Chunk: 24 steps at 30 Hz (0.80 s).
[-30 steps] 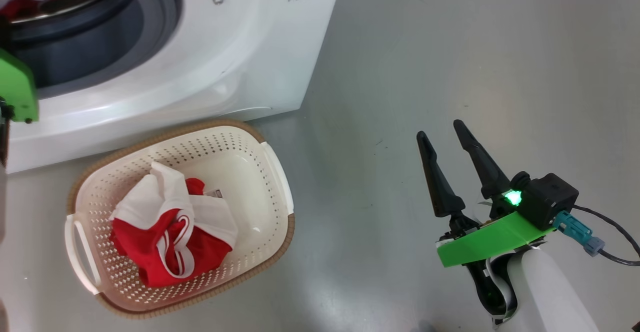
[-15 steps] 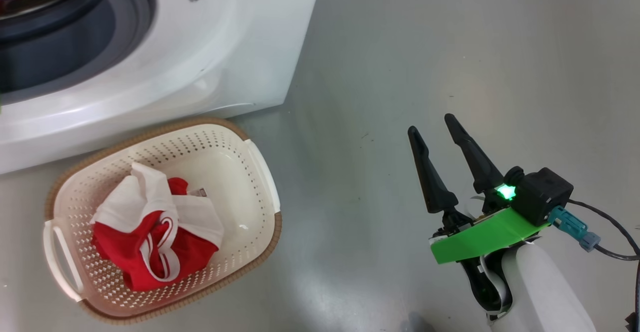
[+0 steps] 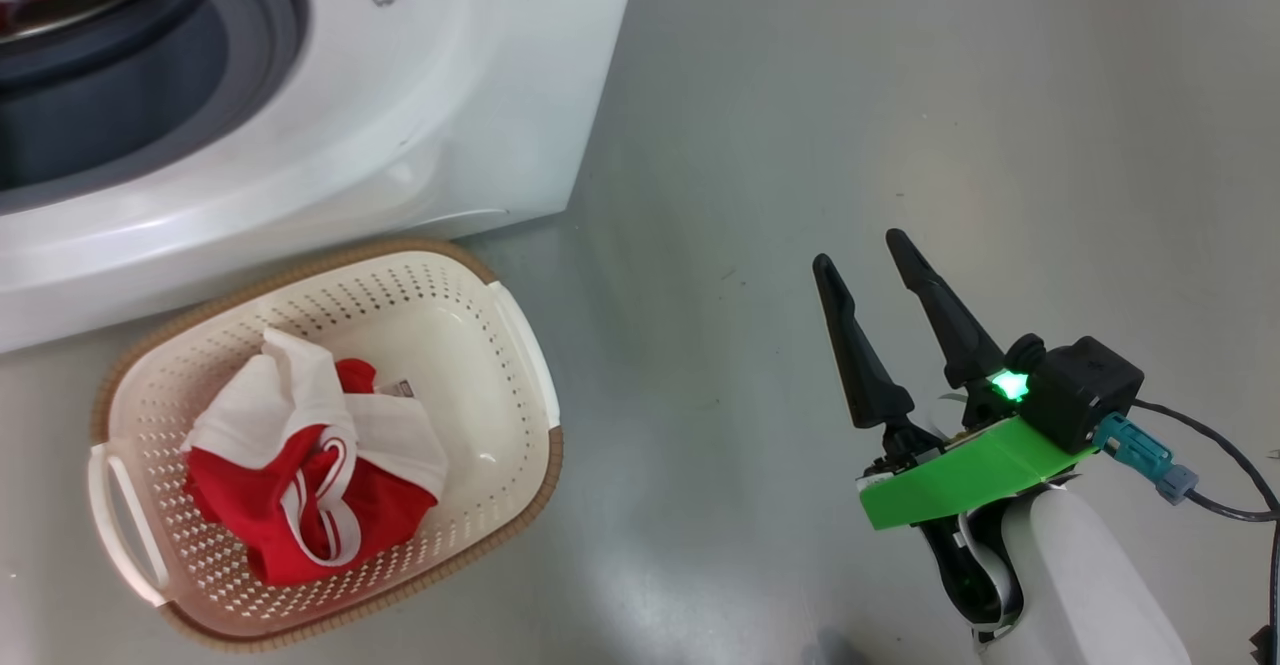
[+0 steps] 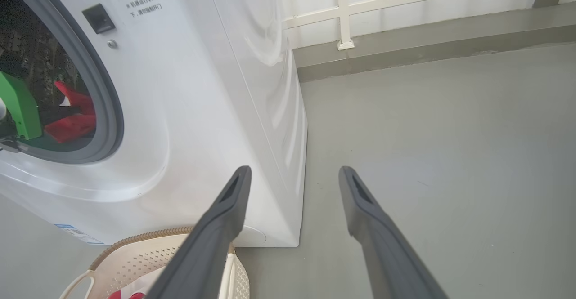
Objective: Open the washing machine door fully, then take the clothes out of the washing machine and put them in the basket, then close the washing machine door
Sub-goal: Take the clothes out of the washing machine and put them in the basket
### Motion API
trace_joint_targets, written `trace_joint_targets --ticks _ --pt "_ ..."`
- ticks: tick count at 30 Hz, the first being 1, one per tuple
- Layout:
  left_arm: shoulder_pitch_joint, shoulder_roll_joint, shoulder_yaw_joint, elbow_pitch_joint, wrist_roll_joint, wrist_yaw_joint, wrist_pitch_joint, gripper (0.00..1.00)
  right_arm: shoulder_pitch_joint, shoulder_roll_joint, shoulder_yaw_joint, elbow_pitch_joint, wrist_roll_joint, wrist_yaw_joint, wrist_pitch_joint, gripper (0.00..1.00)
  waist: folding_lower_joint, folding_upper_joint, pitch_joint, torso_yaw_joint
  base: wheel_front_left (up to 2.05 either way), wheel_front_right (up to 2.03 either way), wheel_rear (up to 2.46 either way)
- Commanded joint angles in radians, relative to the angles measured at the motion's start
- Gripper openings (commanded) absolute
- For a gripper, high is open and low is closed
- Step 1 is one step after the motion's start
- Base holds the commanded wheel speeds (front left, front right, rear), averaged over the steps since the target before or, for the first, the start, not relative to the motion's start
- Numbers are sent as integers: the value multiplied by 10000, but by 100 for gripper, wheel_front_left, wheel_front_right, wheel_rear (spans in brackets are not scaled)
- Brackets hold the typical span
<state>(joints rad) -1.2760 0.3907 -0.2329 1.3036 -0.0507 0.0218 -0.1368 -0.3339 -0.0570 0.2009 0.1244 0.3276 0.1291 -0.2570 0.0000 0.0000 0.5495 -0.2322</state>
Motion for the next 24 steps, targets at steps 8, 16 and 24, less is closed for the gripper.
trace_joint_targets --ticks 8,16,24 --pt "371 41 494 -141 -788 -532 -915 0 37 68 123 -127 -16 16 -48 100 0 0 -389 352 0 0 0" --pt "1443 -599 538 -1294 -1089 -863 -1241 0 193 68 -67 -64 -187 16 -48 100 0 0 -784 804 0 0 0" --pt "3119 -1009 1000 -3529 -1403 -781 -1247 0 343 68 -180 -44 -316 16 -48 100 0 0 -1034 1092 0 0 0"
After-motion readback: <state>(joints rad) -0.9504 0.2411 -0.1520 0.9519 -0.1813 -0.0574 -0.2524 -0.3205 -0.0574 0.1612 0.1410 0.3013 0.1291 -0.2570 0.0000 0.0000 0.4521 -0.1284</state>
